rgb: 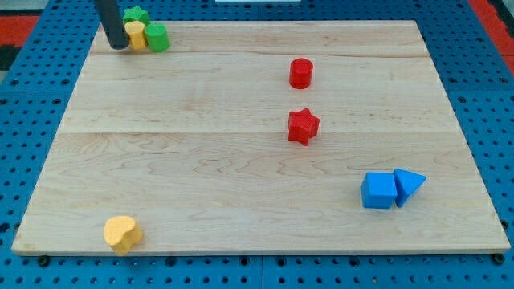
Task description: Move the yellow heart closer to the yellow hexagon
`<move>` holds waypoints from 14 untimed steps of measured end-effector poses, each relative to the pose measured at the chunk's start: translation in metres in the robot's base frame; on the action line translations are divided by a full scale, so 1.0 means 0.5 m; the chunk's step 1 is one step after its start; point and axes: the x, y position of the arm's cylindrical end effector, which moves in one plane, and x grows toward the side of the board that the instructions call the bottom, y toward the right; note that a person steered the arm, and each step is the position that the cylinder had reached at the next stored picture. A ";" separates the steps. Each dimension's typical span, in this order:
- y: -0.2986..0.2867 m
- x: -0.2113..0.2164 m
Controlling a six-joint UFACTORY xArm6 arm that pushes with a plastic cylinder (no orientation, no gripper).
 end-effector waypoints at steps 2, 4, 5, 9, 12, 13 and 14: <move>0.219 0.231; 0.434 0.456; 0.474 0.597; 0.301 0.725; 0.156 0.725; 0.133 0.720; 0.087 0.679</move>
